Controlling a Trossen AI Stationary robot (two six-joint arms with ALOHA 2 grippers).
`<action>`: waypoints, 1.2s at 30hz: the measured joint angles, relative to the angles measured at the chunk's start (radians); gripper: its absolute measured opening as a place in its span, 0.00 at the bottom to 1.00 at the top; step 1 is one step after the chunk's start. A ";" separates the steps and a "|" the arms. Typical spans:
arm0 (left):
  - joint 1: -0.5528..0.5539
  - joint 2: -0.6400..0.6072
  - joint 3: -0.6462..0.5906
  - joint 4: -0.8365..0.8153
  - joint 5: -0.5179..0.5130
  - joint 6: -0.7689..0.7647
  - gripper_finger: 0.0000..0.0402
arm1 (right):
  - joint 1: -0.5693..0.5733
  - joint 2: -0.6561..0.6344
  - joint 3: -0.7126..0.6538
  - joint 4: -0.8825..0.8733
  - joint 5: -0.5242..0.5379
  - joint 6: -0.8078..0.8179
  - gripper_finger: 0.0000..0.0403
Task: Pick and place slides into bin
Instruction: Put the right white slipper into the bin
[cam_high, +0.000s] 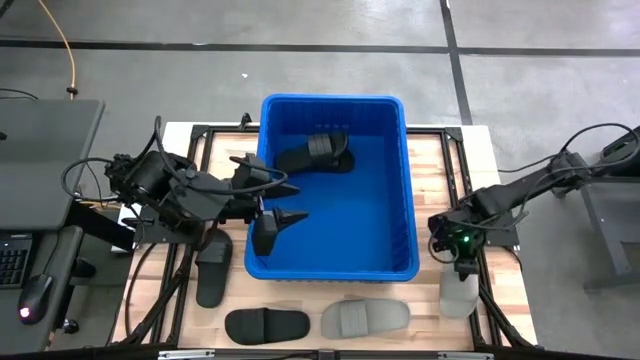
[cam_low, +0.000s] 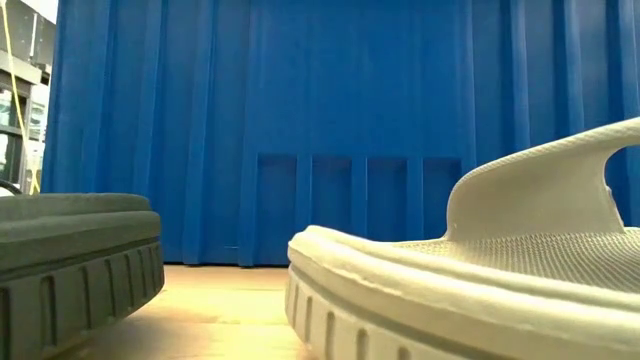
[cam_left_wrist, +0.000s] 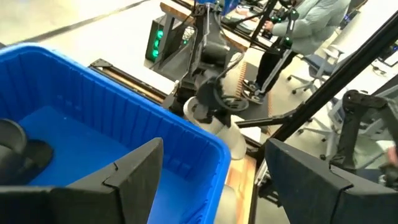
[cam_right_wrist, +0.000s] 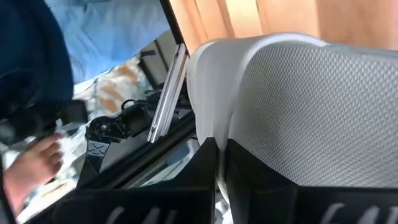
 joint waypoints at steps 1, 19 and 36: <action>0.000 0.000 0.000 0.000 -0.002 0.009 0.67 | 0.000 -0.004 0.035 -0.045 0.025 0.000 0.00; 0.122 0.086 0.000 -0.002 0.096 -0.132 0.67 | 0.037 0.148 0.801 -0.262 0.347 -0.134 0.00; 0.339 0.132 0.002 0.190 0.486 -0.183 0.67 | 0.035 0.633 1.304 -0.416 0.499 -0.319 0.00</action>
